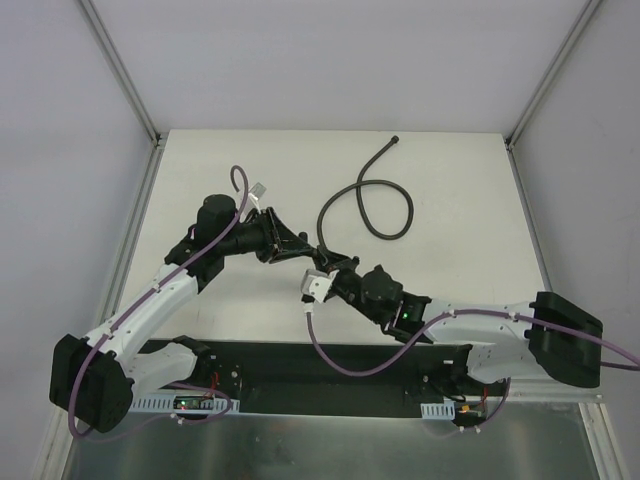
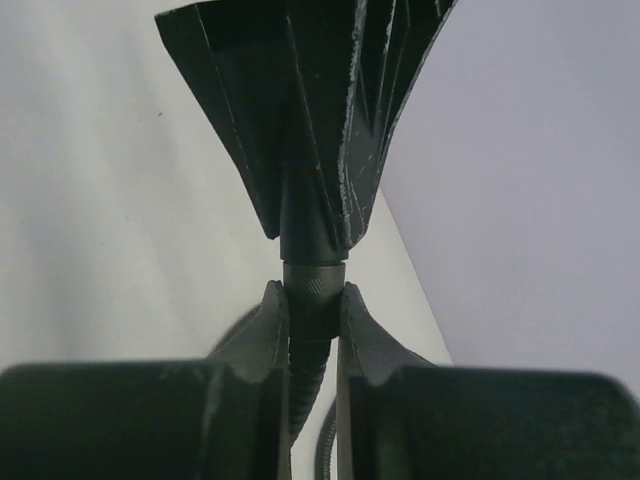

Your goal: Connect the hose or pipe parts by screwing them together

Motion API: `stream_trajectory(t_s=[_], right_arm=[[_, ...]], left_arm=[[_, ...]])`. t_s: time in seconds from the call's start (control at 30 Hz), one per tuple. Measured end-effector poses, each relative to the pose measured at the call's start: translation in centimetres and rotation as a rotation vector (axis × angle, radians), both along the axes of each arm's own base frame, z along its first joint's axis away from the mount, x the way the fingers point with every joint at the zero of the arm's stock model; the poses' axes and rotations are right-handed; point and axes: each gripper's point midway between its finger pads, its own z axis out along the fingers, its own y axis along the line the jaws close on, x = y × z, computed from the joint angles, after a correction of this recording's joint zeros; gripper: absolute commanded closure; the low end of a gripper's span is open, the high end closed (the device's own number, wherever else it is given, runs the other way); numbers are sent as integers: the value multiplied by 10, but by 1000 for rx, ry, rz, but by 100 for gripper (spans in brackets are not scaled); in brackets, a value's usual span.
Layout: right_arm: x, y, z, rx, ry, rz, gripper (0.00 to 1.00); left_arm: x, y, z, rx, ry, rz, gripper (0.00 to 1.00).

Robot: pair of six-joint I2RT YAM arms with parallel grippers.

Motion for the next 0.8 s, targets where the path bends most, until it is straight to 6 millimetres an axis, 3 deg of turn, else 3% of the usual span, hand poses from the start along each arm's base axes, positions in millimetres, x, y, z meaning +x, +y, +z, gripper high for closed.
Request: stream_trajectory(t_s=[0.17, 0.43, 0.5, 0.53, 0.6, 0.63, 0.7, 0.73, 0.8], right_arm=[[6, 3, -4, 11, 106, 32, 99], [12, 6, -1, 226, 646, 403, 99], [11, 5, -4, 245, 755, 454, 76], [10, 5, -6, 253, 800, 466, 58], [9, 3, -9, 268, 859, 456, 46], [11, 1, -9, 278, 869, 436, 34], [19, -9, -10, 302, 869, 376, 28], [22, -15, -12, 314, 855, 336, 20], [22, -26, -13, 323, 799, 269, 17]], left_arm=[[3, 3, -3, 34, -77, -13, 100], [12, 5, 3, 131, -495, -136, 100], [12, 5, 0, 153, -540, -157, 100], [12, 4, -1, 161, -553, -166, 100], [12, 3, -5, 165, -554, -181, 100], [12, 4, -8, 173, -548, -183, 100], [13, 7, -13, 186, -518, -175, 100], [13, 7, -15, 187, -502, -170, 100], [13, 7, -15, 181, -468, -155, 100]])
